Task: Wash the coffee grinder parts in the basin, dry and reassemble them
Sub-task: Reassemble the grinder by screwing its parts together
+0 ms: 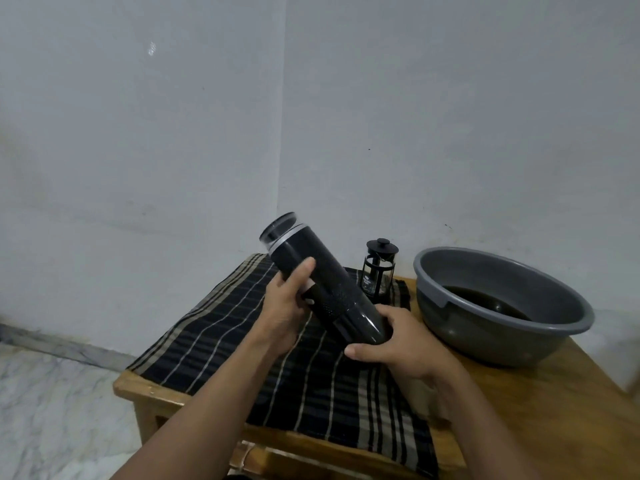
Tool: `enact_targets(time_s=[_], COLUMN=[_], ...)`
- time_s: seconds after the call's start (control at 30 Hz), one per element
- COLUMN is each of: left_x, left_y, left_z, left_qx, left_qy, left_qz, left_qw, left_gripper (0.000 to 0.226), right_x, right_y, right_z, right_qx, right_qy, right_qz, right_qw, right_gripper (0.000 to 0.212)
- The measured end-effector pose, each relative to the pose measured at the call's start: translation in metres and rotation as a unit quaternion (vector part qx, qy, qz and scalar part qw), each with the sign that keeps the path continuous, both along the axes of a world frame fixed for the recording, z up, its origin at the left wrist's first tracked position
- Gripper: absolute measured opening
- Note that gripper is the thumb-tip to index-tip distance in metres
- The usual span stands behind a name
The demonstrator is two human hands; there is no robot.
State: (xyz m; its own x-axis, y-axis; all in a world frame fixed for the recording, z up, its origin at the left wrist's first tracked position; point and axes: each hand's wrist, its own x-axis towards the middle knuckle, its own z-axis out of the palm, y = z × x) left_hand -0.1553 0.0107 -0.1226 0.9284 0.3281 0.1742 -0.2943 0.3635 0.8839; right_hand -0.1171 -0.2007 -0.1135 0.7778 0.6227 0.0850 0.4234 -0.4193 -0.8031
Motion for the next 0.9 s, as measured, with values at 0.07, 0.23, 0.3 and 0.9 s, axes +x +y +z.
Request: enact_targets(time_s=[0.07,0.23,0.3,0.9], left_x=[0.0,0.009,0.008,0.121], left_y=[-0.001,-0.019,-0.022,0.06], left_z=[0.002,0.006,0.007,0.052], left_qx=[-0.046,-0.046,-0.031,0.286], left_qy=[-0.029,-0.023,-0.017,0.034], left_qz=[-0.056,0.063,0.1,0.037], left_qw=[0.997,0.997,0.994,0.957], left_gripper=[0.084,0.079,0.074,0.085], right_x=[0.001,-0.005,-0.011,0.11], right_y=[0.001,0.02,0.026,0.121], right_z=[-0.001,-0.018,-0.025,0.024], right_qx=[-0.016,-0.018,-0.016,0.032], right_qy=[0.036,-0.011,-0.031,-0.101], right_qz=[0.034,-0.066,-0.093,-0.101], right_qw=[0.999,0.998,0.995,0.989], right_gripper=[0.051,0.056,0.055,0.085])
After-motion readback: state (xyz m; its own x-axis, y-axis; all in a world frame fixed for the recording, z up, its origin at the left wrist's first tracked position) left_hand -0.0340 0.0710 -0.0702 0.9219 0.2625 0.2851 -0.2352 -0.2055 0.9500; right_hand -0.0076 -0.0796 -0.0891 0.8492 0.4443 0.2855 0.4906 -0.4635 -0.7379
